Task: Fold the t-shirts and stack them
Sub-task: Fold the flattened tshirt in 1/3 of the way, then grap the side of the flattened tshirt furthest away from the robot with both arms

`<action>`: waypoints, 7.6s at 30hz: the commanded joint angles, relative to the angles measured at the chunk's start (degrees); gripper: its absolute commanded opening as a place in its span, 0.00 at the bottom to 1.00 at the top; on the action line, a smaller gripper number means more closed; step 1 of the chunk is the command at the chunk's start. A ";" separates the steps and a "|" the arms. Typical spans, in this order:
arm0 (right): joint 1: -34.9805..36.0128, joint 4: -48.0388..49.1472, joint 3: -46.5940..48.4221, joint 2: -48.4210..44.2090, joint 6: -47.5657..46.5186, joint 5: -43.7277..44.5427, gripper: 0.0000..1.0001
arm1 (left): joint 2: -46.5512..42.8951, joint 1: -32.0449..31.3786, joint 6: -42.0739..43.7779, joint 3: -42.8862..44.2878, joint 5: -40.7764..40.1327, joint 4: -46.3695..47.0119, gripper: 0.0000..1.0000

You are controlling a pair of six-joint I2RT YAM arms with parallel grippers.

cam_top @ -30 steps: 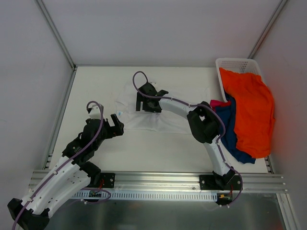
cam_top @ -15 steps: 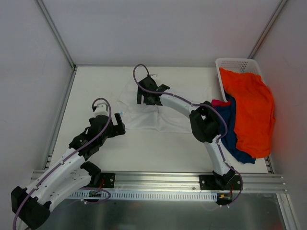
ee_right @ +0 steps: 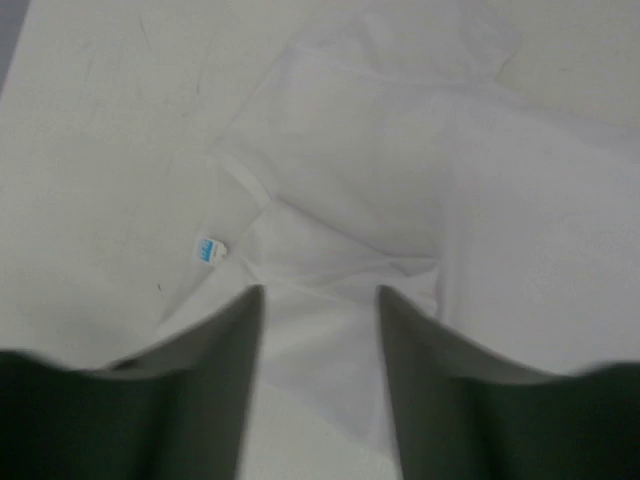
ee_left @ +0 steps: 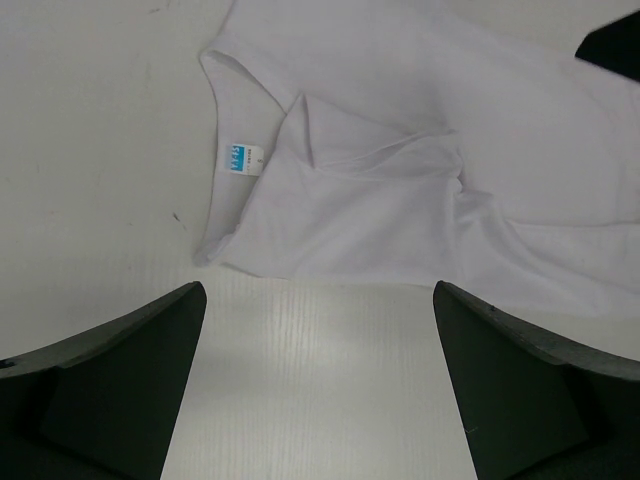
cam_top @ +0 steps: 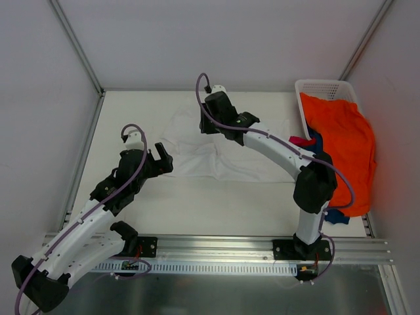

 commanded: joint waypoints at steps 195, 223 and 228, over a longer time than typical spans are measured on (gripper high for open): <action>-5.03 -5.17 -53.11 -56.89 4.51 2.49 0.99 | 105.03 40.40 22.74 94.42 64.14 -6.52 0.99; -5.03 -9.22 -51.08 -64.27 3.99 3.64 0.99 | 109.68 39.52 7.63 98.37 65.63 -6.79 0.99; -5.03 -10.01 -50.47 -65.32 3.55 3.28 0.99 | 110.38 38.47 4.29 98.28 64.39 -6.87 0.98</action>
